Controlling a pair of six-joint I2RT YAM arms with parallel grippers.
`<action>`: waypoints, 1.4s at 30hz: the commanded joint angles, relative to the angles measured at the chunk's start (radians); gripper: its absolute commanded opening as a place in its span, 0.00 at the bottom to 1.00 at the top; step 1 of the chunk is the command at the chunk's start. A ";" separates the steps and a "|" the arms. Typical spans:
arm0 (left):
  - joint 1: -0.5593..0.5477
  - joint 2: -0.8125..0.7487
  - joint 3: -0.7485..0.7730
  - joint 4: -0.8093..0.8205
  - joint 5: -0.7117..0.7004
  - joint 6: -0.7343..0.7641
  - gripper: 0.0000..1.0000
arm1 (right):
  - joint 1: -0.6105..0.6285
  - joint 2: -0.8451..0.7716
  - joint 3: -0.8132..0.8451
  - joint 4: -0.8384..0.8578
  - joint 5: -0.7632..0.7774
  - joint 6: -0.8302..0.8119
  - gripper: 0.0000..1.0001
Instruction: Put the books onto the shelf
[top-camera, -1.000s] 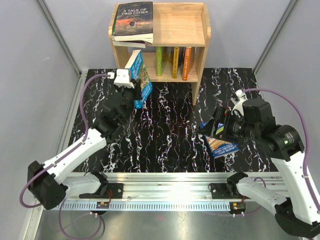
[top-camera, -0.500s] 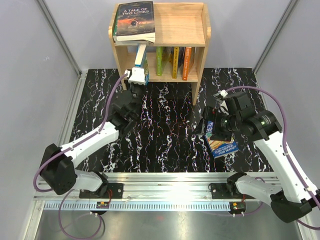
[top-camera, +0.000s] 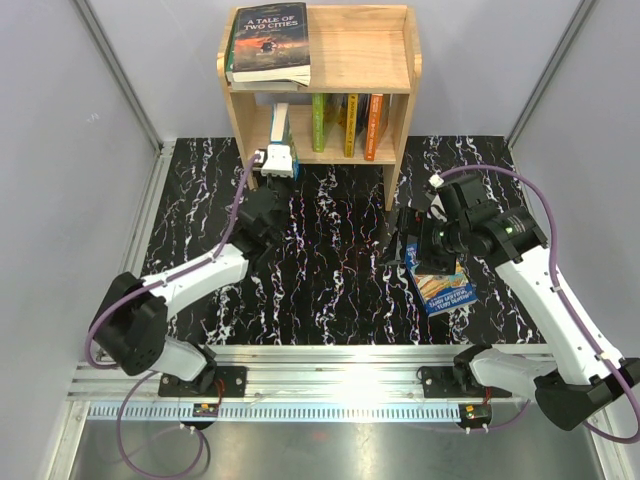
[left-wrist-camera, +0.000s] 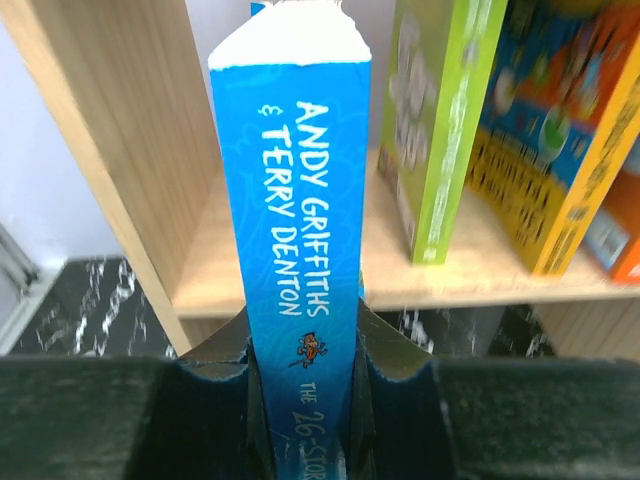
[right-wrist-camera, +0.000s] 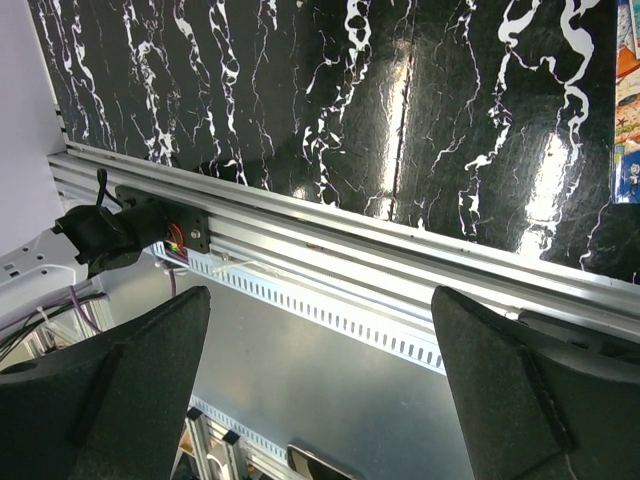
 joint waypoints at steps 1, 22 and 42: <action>0.003 0.024 0.013 0.067 -0.022 -0.073 0.00 | -0.006 -0.008 0.038 0.019 0.018 -0.029 1.00; 0.002 0.076 0.237 0.138 -0.018 0.084 0.00 | -0.020 -0.030 0.009 0.034 0.041 -0.018 1.00; 0.014 0.308 0.286 0.535 -0.061 0.173 0.00 | -0.021 0.031 -0.028 0.008 0.037 -0.046 1.00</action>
